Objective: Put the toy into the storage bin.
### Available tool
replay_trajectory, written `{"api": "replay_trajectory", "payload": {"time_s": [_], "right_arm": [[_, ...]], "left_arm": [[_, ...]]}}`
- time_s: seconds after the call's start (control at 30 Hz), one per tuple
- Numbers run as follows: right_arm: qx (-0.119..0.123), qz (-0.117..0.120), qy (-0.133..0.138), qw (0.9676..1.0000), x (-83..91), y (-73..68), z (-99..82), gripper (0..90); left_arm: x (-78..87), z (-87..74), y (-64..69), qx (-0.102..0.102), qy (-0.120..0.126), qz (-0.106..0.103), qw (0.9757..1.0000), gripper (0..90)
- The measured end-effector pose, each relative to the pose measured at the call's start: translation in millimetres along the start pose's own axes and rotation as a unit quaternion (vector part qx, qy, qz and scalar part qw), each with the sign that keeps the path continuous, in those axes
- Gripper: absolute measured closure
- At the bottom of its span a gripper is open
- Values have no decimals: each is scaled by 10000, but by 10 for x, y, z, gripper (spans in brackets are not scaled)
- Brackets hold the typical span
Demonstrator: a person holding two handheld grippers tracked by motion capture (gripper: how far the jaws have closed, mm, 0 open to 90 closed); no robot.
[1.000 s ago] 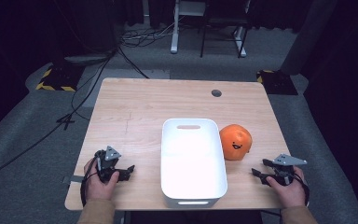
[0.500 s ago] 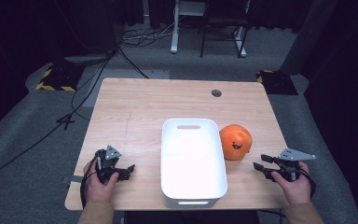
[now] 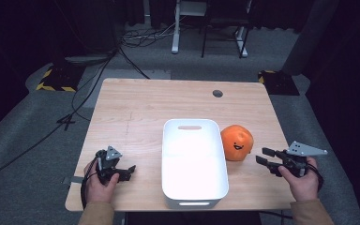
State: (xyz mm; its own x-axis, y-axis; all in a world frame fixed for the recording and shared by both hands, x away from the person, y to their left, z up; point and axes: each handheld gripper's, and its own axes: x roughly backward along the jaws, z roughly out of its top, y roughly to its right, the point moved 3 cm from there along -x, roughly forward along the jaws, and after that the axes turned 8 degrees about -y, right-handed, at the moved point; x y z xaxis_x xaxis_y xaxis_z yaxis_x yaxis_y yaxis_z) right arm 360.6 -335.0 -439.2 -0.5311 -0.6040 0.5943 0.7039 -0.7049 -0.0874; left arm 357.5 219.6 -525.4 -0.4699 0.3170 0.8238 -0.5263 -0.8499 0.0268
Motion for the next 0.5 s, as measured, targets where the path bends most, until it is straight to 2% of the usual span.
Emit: {"api": "replay_trajectory", "payload": {"time_s": [0.03,0.1,0.2,0.3,0.5], "right_arm": [[0,0,0,10000,0,0,0,514],[62,46,174,9998,20,-6,75,525],[95,63,238,9997,22,-17,132,524],[129,25,356,9993,0,-33,251,489],[206,-37,356,9991,-59,-30,366,484]], "left_arm": [[0,0,0,1,1,-6,10000,92],[0,0,0,1,1,-4,10000,92],[0,0,0,1,2,-1,10000,91],[2,0,-1,-4,-13,-15,10000,91],[3,0,-1,-5,-13,-12,10000,91]]}}
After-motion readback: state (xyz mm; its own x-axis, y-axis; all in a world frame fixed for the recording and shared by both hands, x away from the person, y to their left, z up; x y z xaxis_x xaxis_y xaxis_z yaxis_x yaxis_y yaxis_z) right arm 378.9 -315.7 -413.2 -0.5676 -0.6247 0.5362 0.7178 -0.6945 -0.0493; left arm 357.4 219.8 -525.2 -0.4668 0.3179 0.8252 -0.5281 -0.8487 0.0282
